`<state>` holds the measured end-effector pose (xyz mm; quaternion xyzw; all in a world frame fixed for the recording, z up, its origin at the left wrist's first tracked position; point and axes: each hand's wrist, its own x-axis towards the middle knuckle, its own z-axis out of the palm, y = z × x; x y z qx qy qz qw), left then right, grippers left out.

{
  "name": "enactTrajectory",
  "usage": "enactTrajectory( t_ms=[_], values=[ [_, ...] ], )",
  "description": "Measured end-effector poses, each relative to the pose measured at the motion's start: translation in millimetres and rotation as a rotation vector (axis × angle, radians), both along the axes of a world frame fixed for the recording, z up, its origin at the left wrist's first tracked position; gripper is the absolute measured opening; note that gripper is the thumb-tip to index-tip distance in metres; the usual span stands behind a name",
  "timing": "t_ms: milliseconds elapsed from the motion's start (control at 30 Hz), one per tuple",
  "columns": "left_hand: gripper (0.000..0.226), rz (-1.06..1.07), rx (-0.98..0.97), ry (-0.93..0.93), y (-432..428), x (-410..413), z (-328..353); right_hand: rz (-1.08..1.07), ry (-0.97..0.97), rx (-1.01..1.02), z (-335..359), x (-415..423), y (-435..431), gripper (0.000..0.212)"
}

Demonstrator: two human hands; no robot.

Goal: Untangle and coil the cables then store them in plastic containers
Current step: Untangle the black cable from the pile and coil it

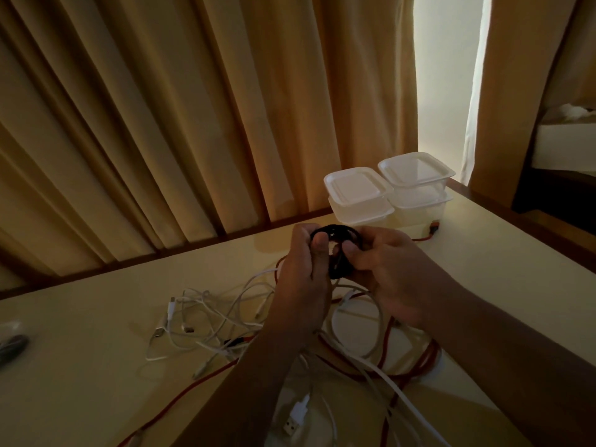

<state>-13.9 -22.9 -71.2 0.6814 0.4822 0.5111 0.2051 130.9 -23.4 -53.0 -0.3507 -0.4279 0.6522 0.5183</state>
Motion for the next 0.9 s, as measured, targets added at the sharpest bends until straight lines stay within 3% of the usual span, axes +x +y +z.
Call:
enactTrajectory(
  t_ms=[100,200,300,367,433,533,667,900],
  values=[
    [0.033,-0.059,-0.073,-0.026,0,-3,2,0.112,0.206,-0.102,0,2,1,0.032],
    [0.032,-0.014,-0.066,0.018,4,-3,2,0.211,0.285,-0.105,4,2,-1,0.029],
    [0.022,0.009,-0.107,0.006,8,-3,1,0.162,0.046,0.015,5,0,-2,0.023],
    [0.024,0.040,-0.063,0.044,5,-6,3,-0.005,-0.312,0.183,7,3,-2,0.034],
    [0.029,0.066,-0.037,0.050,1,-8,7,-0.199,-0.656,0.391,9,6,-4,0.029],
    [0.033,0.086,-0.028,0.070,-1,-10,9,-0.336,-0.888,0.603,8,9,-5,0.017],
    [0.031,0.075,-0.009,0.115,0,-14,13,-0.404,-1.021,0.739,5,17,-1,0.017],
    [0.038,0.041,-0.128,-0.006,-3,-9,11,-0.372,-1.039,0.653,2,22,6,0.020]
  ],
)
